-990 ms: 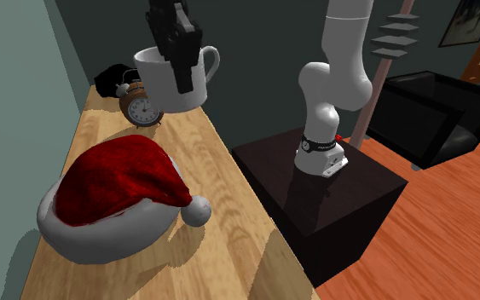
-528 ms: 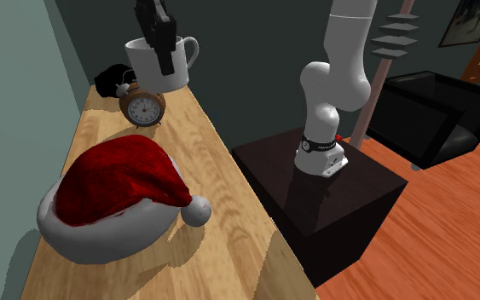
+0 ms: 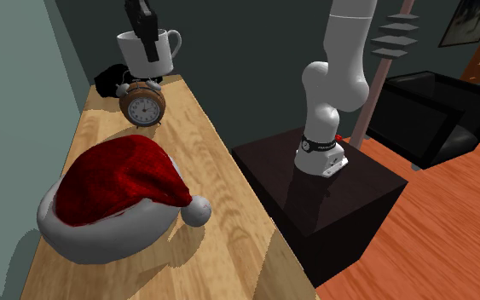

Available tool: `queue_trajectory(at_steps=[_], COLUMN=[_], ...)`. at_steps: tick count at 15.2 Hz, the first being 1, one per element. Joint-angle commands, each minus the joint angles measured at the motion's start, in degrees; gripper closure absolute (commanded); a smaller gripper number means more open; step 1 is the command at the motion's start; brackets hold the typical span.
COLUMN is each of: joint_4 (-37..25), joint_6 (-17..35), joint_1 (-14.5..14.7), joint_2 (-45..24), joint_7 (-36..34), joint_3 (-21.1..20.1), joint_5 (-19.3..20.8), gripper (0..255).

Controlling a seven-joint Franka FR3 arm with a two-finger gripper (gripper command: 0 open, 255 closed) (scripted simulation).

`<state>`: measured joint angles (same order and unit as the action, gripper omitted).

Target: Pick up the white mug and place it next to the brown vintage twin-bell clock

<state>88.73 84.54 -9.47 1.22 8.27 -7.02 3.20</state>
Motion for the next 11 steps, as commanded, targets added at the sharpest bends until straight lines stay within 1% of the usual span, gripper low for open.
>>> queue_trajectory(at_steps=[1,6,11], joint_4=[-0.6,-3.7,-8.9], joint_6=[0.1,0.0,-0.6], joint_1=[-1.4,-4.7,-8.1], joint_2=[-0.5,-3.1,-7.2], joint_7=[3.0,9.7,16.1], joint_3=[1.5,4.8,7.8], joint_5=[0.2,0.7,0.8], gripper=[255,255,255])
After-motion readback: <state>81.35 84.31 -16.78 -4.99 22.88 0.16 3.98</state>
